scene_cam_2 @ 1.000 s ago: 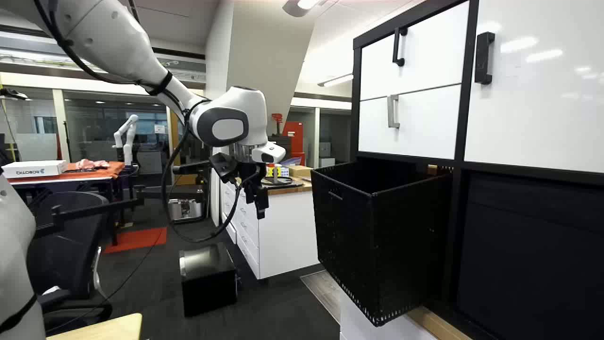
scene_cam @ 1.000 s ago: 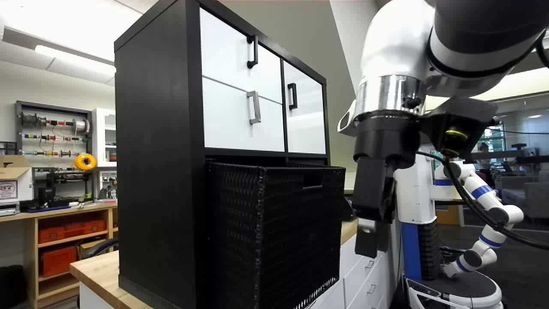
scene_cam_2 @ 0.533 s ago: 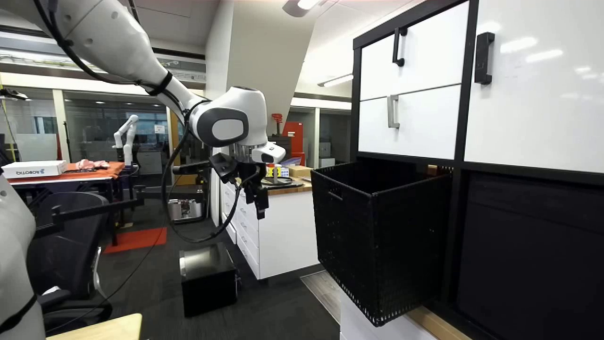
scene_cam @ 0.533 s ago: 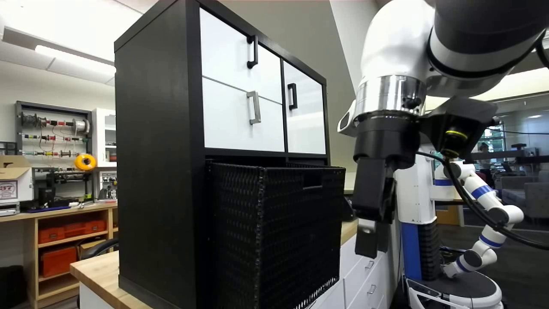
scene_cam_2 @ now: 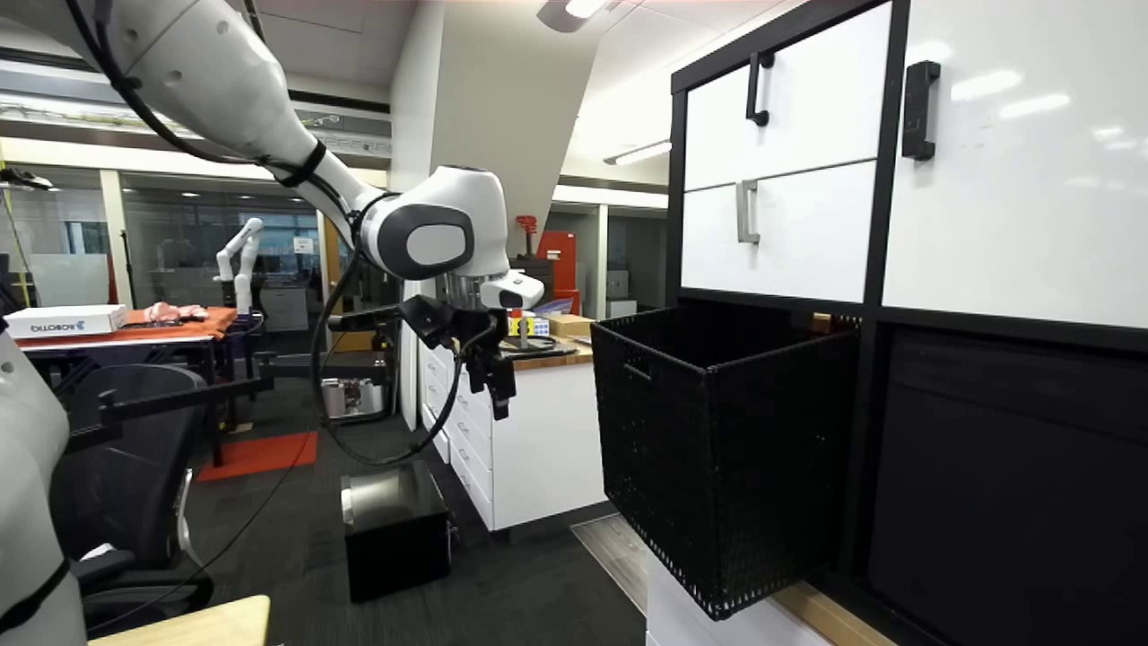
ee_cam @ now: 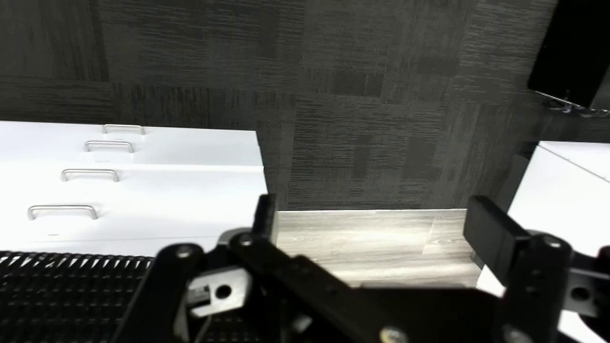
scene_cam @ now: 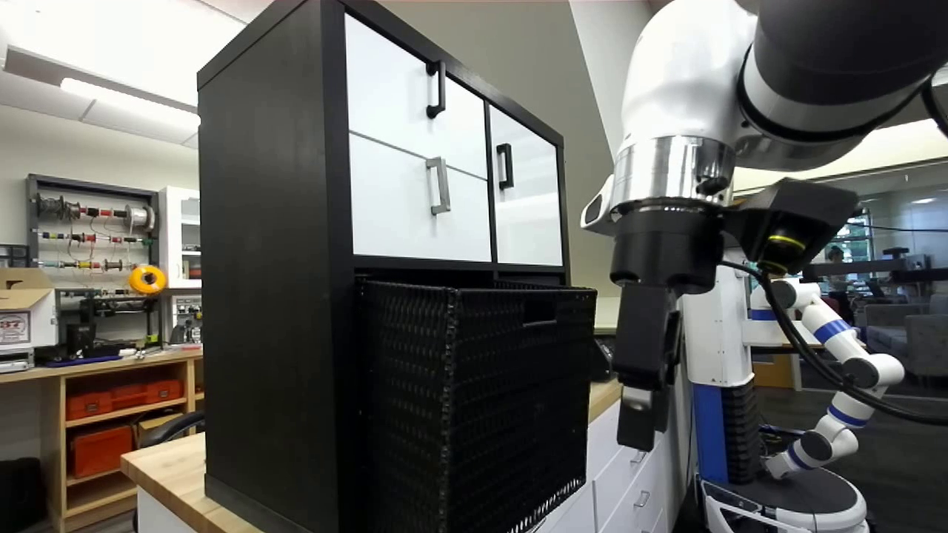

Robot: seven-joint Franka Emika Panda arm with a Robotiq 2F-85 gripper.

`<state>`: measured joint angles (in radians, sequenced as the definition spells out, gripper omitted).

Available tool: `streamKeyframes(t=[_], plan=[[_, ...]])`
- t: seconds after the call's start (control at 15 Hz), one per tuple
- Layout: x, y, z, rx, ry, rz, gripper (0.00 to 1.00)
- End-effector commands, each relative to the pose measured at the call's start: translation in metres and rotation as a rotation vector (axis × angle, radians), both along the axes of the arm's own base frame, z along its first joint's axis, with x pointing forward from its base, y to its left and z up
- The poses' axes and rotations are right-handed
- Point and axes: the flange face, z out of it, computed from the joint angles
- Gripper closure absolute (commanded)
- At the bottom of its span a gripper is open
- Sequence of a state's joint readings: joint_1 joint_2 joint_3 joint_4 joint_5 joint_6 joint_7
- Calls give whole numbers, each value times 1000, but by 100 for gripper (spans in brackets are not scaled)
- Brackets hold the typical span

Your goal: Close the bottom drawer on the left

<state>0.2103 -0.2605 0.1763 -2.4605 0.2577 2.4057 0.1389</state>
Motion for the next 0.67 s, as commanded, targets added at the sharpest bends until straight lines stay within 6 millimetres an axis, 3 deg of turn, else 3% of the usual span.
streamKeyframes(t=[0.0, 0.6], plan=[[6, -11, -10, -155, -56, 31, 0], [41, -76, -17, -388, -218, -79, 0]])
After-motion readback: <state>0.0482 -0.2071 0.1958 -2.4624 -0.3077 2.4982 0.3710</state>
